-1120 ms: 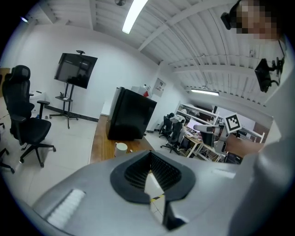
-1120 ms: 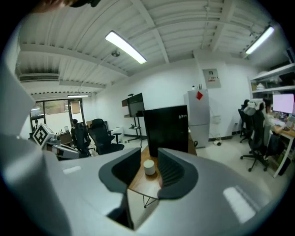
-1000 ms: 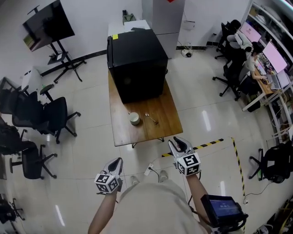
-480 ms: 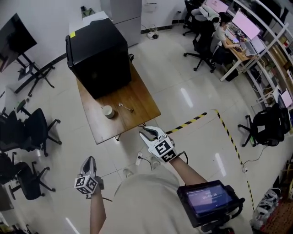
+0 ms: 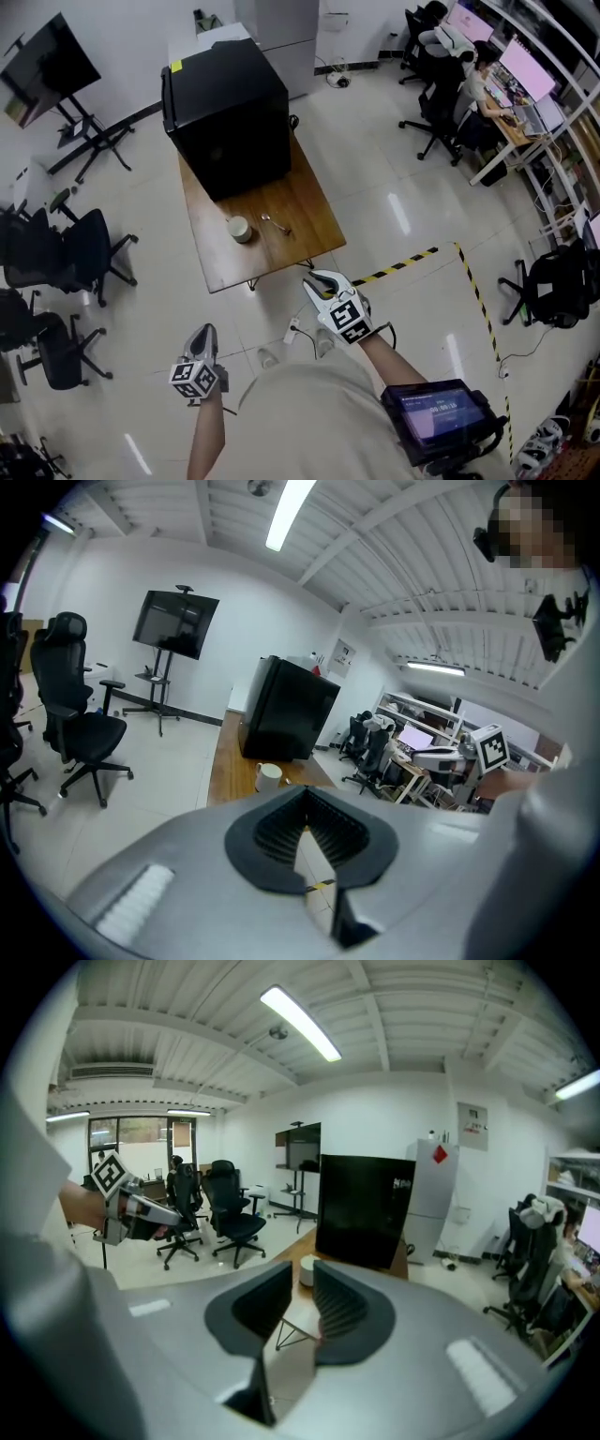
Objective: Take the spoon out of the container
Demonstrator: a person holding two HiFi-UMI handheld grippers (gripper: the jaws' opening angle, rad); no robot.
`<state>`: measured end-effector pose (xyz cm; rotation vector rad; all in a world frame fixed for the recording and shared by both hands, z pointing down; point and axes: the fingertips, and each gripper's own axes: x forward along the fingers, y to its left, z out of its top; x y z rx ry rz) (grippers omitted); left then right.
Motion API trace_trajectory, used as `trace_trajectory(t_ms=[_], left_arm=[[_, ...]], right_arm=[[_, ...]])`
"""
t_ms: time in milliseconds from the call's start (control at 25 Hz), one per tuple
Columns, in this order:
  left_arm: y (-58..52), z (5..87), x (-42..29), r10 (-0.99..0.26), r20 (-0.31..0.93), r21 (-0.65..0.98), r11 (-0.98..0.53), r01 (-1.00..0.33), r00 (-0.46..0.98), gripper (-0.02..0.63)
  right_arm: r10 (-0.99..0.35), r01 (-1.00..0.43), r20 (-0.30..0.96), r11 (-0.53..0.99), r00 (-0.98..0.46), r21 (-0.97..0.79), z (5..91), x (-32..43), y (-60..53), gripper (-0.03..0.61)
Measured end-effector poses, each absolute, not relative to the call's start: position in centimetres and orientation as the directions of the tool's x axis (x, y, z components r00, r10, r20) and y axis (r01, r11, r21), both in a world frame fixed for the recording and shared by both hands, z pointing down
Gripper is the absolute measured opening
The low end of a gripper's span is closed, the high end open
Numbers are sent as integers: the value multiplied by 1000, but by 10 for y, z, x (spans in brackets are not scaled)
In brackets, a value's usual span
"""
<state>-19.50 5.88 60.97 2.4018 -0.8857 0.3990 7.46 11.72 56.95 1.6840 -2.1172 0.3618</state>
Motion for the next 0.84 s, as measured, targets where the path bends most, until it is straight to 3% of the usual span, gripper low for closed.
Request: trace_trajectory(t_ms=[840], left_arm=[[86,611,-179,-470,435,393,-668,-632,768,-8]], right_arm=[[-837,-977,524,209,-160,36,593,83,138,61]])
